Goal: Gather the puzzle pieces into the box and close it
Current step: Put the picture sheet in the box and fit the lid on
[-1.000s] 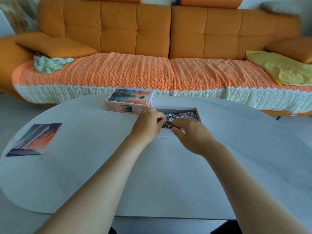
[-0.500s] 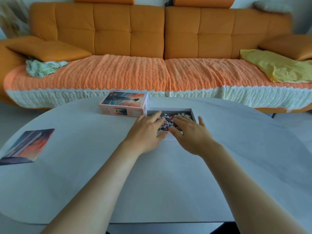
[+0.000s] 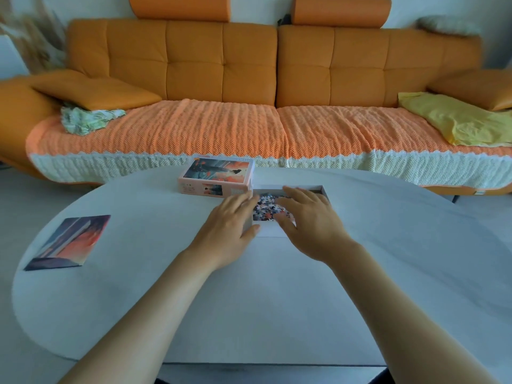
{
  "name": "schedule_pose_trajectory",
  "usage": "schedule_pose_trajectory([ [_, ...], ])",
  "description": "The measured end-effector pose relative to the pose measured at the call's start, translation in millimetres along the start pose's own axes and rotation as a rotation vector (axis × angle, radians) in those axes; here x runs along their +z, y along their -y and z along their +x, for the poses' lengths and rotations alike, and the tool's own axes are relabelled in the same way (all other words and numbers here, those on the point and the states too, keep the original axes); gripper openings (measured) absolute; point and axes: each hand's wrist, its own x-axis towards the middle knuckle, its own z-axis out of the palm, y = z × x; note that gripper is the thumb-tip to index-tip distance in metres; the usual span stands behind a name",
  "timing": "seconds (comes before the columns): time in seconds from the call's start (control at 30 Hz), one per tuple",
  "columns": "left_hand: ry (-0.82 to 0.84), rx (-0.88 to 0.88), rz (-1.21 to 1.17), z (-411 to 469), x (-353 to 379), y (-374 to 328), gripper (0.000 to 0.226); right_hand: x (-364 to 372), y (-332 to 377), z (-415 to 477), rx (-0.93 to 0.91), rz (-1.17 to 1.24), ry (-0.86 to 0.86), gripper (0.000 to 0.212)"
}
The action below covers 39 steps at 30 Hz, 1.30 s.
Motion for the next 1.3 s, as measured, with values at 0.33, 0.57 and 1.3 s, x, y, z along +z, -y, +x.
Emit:
schedule_pose_trajectory([
  [0.33,-0.047,-0.494,0.203,-98.1,-53.5,110.1,0.061,47.7,166.1,34.9,-0.251,0.162,0.282,0.048],
  [0.57,0.052,-0.749,0.225,-149.6,-60.9,177.8,0.069,83.1,242.1,65.8,-0.348,0.119,0.453,0.059],
  [1.3,-0.133,-0.289,-0.087,-133.1,-65.3,135.8,0.018,73.8,179.6,43.0,-0.289,0.002,0.345,0.033],
])
